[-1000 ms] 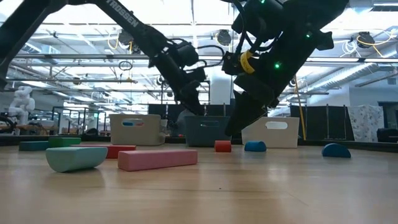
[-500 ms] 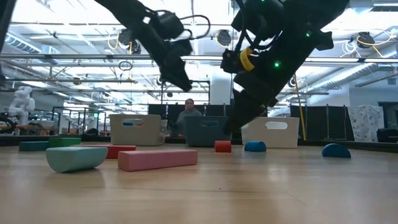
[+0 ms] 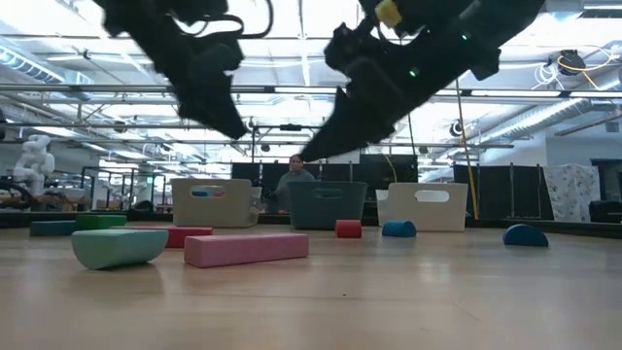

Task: Sort blocks by size
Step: Put the dark blue rectangle block into the blue bin

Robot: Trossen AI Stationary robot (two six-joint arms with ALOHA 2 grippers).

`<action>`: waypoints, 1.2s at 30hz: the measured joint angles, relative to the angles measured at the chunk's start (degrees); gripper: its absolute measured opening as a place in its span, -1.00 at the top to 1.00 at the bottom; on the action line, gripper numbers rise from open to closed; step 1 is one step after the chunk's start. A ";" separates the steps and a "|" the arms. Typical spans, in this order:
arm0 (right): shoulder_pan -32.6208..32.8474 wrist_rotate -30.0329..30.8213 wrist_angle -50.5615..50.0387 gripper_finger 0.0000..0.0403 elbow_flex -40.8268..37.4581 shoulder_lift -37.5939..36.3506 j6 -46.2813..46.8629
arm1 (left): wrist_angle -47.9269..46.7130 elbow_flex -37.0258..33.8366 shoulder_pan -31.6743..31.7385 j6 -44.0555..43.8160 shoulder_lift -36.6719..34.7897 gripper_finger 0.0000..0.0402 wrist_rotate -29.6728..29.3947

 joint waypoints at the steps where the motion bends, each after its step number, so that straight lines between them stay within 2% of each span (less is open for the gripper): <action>1: -0.31 -0.02 1.14 0.00 0.00 0.00 -0.57 | 0.20 -1.17 -2.18 -2.82 -0.44 0.23 -2.04; 7: -2.48 0.00 4.23 0.00 0.00 0.00 -1.08 | 0.21 -5.75 -12.87 -20.24 0.29 0.23 -12.09; 13: -3.82 0.02 4.28 0.00 0.00 0.00 -1.10 | -0.26 -7.25 -19.39 -33.66 3.38 0.23 -16.09; 18: -4.43 0.04 4.28 0.00 0.00 0.00 -2.00 | -2.00 -7.25 -22.60 -41.71 5.63 0.23 -16.42; 24: -4.56 0.07 4.14 0.00 0.00 0.00 -2.71 | -13.52 -7.25 -23.81 -53.80 6.00 0.23 -16.18; 36: -5.85 0.25 4.27 0.00 0.00 0.00 -7.67 | -17.02 -7.25 -23.04 -58.79 6.00 0.23 -13.52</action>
